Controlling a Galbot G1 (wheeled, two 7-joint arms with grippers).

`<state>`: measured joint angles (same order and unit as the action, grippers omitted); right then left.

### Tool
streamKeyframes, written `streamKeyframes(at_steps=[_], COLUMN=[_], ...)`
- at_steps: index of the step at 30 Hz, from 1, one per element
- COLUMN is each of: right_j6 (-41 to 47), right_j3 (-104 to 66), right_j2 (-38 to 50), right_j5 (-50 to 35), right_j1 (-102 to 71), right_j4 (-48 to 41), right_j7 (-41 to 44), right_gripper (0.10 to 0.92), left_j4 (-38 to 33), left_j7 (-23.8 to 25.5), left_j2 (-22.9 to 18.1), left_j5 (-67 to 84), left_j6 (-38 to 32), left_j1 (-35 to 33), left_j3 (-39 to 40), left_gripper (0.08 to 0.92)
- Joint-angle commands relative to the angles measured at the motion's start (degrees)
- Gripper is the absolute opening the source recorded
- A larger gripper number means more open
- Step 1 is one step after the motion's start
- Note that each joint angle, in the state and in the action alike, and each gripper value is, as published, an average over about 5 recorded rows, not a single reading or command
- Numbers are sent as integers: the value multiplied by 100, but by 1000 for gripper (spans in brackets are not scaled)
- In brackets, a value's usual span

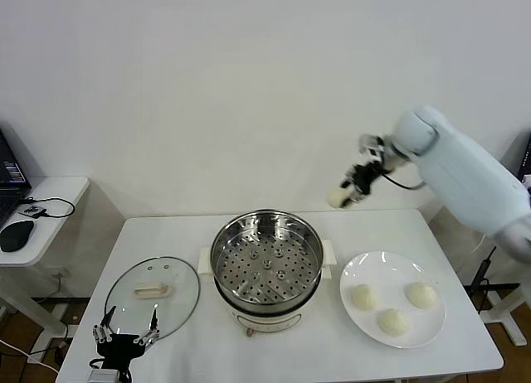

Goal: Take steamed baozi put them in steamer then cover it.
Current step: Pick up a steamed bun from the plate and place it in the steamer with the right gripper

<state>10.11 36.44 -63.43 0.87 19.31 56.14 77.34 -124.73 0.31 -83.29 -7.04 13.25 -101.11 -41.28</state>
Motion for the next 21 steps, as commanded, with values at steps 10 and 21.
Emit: streamKeyframes(at_steps=[10, 21], right_j6=[-2008, -3612], right_j3=[999, 1620], right_j2=[-1101, -776], right_j5=[-308, 581], right_j1=[643, 531], right_j4=[416, 1246], right_j7=[114, -54], right_gripper=[467, 475], left_j4=[-59, -41], left_j7=[1, 3], left_j2=[45, -52], left_j5=[-94, -203], left_j6=[-6, -15], left_j1=[25, -80], left_j3=[4, 28], left_gripper=[823, 823])
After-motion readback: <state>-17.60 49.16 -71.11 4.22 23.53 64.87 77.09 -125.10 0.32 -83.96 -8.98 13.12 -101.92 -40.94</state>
